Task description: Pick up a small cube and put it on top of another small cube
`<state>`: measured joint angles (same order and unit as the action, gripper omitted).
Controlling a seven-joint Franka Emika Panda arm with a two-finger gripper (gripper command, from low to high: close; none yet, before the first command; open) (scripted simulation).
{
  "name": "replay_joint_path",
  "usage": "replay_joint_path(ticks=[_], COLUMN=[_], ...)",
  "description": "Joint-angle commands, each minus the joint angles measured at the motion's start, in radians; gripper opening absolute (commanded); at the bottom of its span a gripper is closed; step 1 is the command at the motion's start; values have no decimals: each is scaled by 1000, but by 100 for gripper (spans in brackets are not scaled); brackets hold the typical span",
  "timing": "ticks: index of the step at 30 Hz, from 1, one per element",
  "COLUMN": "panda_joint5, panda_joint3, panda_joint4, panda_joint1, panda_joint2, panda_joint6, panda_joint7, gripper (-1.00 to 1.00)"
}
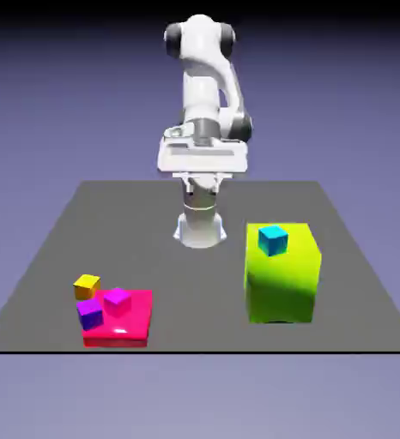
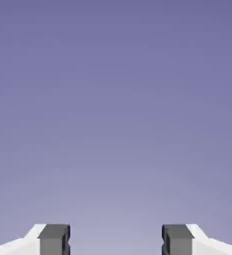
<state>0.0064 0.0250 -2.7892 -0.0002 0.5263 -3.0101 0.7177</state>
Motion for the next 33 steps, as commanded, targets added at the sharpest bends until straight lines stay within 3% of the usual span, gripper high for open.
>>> replay_joint_path(ticks=[1,23,29,30,33], panda_joint5=[5,121,238,238,189], panda_joint3=[21,474,362,362,408], panda_joint4=[17,393,401,401,397], panda_joint1=[-10,-230,-321,-321,-283], panda_joint2=[-36,-826,-1000,-1000,-928], panda_joint6=[22,509,352,352,417], panda_joint7=[-19,-441,-522,-522,-488], gripper=[0,0,0,-100,-100])
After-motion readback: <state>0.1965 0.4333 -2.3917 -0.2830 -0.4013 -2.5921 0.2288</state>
